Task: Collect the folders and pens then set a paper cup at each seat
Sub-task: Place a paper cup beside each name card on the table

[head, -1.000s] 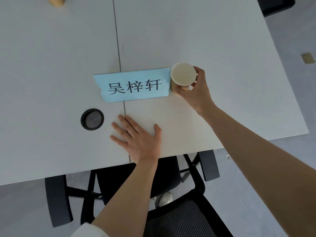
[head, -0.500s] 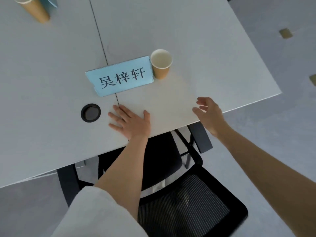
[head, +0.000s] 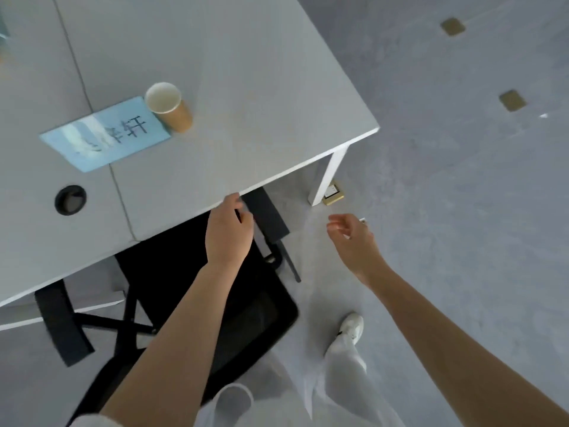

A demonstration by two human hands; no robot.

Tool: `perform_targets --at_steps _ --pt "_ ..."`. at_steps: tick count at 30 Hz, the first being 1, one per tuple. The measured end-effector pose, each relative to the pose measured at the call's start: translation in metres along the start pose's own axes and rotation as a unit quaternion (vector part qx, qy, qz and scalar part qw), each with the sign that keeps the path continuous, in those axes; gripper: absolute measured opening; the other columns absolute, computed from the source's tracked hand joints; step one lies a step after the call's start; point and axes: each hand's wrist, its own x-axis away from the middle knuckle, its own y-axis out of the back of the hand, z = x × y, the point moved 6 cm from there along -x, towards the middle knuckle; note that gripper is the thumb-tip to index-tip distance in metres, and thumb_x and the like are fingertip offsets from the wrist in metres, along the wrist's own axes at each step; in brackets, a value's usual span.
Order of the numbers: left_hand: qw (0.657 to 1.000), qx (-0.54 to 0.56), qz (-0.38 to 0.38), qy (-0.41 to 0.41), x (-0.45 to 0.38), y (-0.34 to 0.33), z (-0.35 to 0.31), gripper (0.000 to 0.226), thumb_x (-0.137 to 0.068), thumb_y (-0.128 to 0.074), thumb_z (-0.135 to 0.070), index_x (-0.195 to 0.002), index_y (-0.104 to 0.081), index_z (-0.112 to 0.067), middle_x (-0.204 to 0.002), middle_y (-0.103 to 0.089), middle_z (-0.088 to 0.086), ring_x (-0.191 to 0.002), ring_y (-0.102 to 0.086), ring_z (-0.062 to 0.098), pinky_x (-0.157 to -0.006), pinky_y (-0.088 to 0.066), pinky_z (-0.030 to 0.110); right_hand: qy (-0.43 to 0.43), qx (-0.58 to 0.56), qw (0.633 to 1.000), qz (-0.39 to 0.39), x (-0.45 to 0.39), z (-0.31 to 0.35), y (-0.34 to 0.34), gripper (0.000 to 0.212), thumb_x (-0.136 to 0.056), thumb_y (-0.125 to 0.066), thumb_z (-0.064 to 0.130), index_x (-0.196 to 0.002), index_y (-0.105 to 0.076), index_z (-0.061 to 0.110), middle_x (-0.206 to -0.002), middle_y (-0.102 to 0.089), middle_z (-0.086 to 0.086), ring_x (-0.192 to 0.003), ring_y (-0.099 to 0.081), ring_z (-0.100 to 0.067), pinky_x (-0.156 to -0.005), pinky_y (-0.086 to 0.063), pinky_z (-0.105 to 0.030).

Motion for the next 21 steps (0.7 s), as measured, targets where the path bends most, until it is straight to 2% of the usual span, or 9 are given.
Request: perform_targets --at_steps 3,5,11,17,21 --pt "0.999 0.015 0.015 -0.027 0.045 -0.034 -0.058 0.036 -0.093 -0.055 -0.015 -0.129 -0.058 -0.012 -0.107 -0.07 0.003 -0.104 -0.062 0.023 -0.091 -0.049 0.037 -0.007 0.014 0.999 0.036 0.006 -0.039 0.044 0.025 -0.095 -0.053 0.019 -0.119 -0.06 0.015 -0.104 -0.062 0.005 -0.105 -0.06 -0.013 -0.097 -0.045 -0.028" --pt "0.999 0.02 0.021 -0.028 0.072 -0.059 -0.09 0.033 -0.093 -0.056 -0.015 -0.125 -0.061 -0.012 -0.099 -0.07 0.007 -0.097 -0.064 0.025 -0.086 -0.049 0.037 -0.014 0.031 0.998 0.048 0.011 -0.066 0.08 0.025 -0.095 -0.054 0.018 -0.118 -0.061 0.014 -0.106 -0.066 0.001 -0.106 -0.062 -0.017 -0.1 -0.046 -0.034" --pt "0.997 0.025 0.069 -0.02 0.118 -0.125 -0.165 0.027 -0.093 -0.057 -0.011 -0.119 -0.064 -0.01 -0.106 -0.071 0.011 -0.101 -0.064 0.029 -0.085 -0.048 0.036 -0.016 0.041 0.999 0.021 0.014 -0.101 0.183 0.021 -0.095 -0.055 0.018 -0.114 -0.062 0.016 -0.105 -0.069 -0.002 -0.102 -0.064 -0.018 -0.098 -0.047 -0.036" --pt "0.994 0.023 0.099 -0.038 0.096 -0.152 -0.227 0.026 -0.094 -0.056 -0.013 -0.119 -0.064 -0.012 -0.105 -0.068 0.003 -0.099 -0.062 0.017 -0.081 -0.04 0.022 0.031 0.033 0.999 0.009 -0.022 -0.081 0.238 0.021 -0.094 -0.057 0.015 -0.115 -0.061 0.014 -0.097 -0.066 0.007 -0.1 -0.063 -0.013 -0.098 -0.047 -0.034" --pt "0.996 0.048 0.074 -0.019 0.044 -0.156 -0.255 0.024 -0.093 -0.057 -0.013 -0.116 -0.065 -0.01 -0.107 -0.07 0.005 -0.101 -0.063 0.019 -0.081 -0.039 0.02 0.07 0.048 0.996 0.025 -0.069 -0.05 0.264 0.023 -0.095 -0.056 0.016 -0.118 -0.059 0.014 -0.098 -0.064 0.009 -0.103 -0.061 -0.011 -0.097 -0.046 -0.029"
